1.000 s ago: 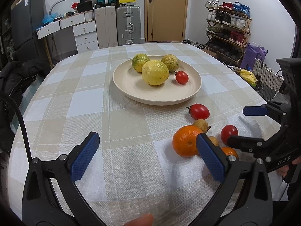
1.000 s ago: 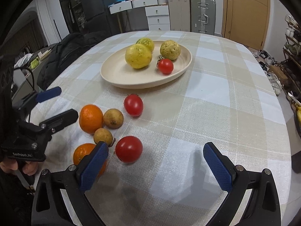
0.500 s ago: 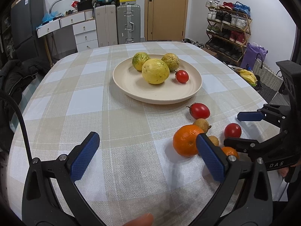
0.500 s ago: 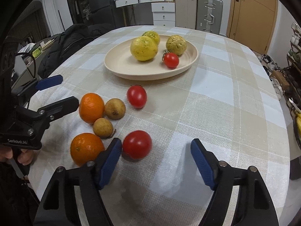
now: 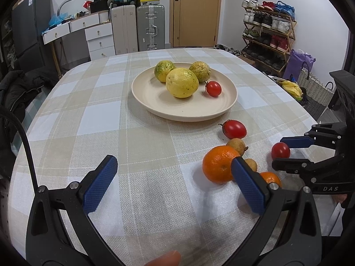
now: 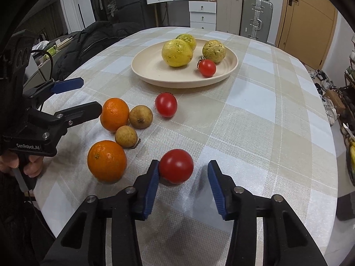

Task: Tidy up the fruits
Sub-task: 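Close the left gripper on an orange while the right holds the tomato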

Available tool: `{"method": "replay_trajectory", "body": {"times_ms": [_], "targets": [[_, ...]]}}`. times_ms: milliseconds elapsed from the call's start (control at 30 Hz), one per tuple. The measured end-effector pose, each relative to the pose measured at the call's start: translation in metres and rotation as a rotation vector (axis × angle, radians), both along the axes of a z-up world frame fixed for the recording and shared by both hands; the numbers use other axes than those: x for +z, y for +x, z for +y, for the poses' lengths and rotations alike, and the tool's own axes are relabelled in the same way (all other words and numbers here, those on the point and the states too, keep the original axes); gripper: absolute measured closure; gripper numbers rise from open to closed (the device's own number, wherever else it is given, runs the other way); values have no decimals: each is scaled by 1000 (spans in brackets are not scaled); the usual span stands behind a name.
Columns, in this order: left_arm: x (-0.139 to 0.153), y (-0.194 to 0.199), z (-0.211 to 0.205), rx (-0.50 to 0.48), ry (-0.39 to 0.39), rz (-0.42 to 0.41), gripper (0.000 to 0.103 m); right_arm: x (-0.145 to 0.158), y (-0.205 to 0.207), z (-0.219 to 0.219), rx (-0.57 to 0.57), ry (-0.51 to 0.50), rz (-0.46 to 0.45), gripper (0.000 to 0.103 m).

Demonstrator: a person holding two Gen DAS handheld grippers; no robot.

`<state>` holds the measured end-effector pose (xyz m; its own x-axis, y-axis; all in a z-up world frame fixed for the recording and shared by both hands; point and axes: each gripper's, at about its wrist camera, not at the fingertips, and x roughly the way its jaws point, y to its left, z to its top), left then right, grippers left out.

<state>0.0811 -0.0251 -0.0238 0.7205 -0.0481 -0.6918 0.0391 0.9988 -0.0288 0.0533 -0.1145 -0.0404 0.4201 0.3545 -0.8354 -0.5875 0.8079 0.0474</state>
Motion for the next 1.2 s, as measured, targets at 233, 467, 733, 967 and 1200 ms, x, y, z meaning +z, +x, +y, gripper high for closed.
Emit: {"method": "replay_trajectory", "body": {"times_ms": [233, 467, 733, 967, 1200], "targets": [[0, 0, 0, 1, -4, 2, 1, 0, -4, 7, 37, -5, -11, 73], [-4, 2, -4, -17, -30, 22, 1, 10, -2, 3, 13, 34, -40, 73], [-7, 7, -7, -29, -48, 52, 1, 5, 0, 6, 15, 23, -27, 73], [-15, 17, -9, -61, -110, 103, 2, 4, -1, 6, 16, 20, -27, 73], [-21, 23, -7, -102, -187, 133, 27, 4, 0, 5, 11, 21, -28, 73]]}}
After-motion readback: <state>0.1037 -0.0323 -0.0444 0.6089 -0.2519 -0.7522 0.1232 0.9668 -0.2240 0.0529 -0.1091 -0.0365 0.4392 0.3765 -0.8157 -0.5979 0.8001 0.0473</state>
